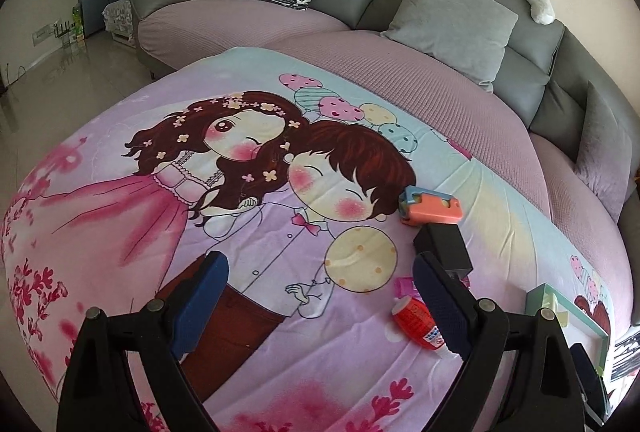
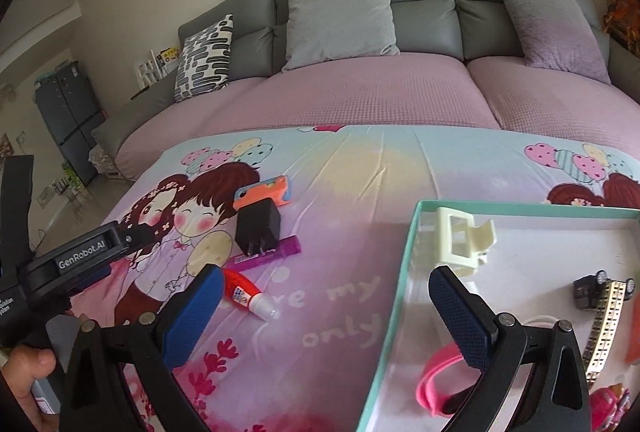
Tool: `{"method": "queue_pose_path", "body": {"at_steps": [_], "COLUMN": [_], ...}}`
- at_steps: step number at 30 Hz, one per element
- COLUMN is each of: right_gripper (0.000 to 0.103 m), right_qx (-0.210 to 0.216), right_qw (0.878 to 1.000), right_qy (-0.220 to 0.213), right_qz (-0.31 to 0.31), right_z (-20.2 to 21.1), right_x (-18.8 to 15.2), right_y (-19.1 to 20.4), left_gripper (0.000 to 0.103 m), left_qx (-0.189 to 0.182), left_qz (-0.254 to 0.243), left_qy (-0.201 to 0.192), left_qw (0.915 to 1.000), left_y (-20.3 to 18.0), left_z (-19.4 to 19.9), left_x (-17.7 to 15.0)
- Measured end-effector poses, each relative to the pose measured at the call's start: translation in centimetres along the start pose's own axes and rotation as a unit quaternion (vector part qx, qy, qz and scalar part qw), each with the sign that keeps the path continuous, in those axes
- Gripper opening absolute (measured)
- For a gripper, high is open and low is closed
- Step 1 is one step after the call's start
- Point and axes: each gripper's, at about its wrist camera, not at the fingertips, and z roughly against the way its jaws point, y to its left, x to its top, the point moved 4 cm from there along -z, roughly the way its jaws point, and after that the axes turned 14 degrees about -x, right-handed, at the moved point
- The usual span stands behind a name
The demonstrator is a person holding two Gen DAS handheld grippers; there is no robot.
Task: Organize rigid objects
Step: 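Withdraw both tools from the tray back toward the pile, then grasp the red glue bottle with the right tool while the left tool grasps the black charger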
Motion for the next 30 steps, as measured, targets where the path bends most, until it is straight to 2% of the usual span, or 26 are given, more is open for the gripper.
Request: {"method": "queue_pose_path", "body": {"at_steps": [8,12,20,30], "right_gripper": [0.103,0.103,0.103,0.103], "right_qx": [0.014,0.004,-0.037,-0.062], "right_qw": [0.999,0.999,0.996,0.994], "right_qy": [0.025,0.042,0.085,0.092], "right_qz": [0.023,0.031,0.005,-0.005], "right_z": [-1.6,-2.5,-5.0,-7.4], "right_x": [-1.1,-1.8,-2.6,-1.8], "right_y": [4.2,5.4,6.2,8.7], "left_gripper": [0.094,0.094,0.094,0.094], "left_qx": [0.021,0.027,0.046,0.064], "left_qz": [0.005,0.010,0.024,0.062], "left_qy": [0.007,0.009,0.012,0.010], "left_qw": [0.9998,0.9996,0.9986,0.9960], "left_y": [2.0,3.1,5.6,9.1], "left_z": [-0.3,-0.4,-0.7,-0.5], "left_x": [0.1,0.1,0.2,0.3]}}
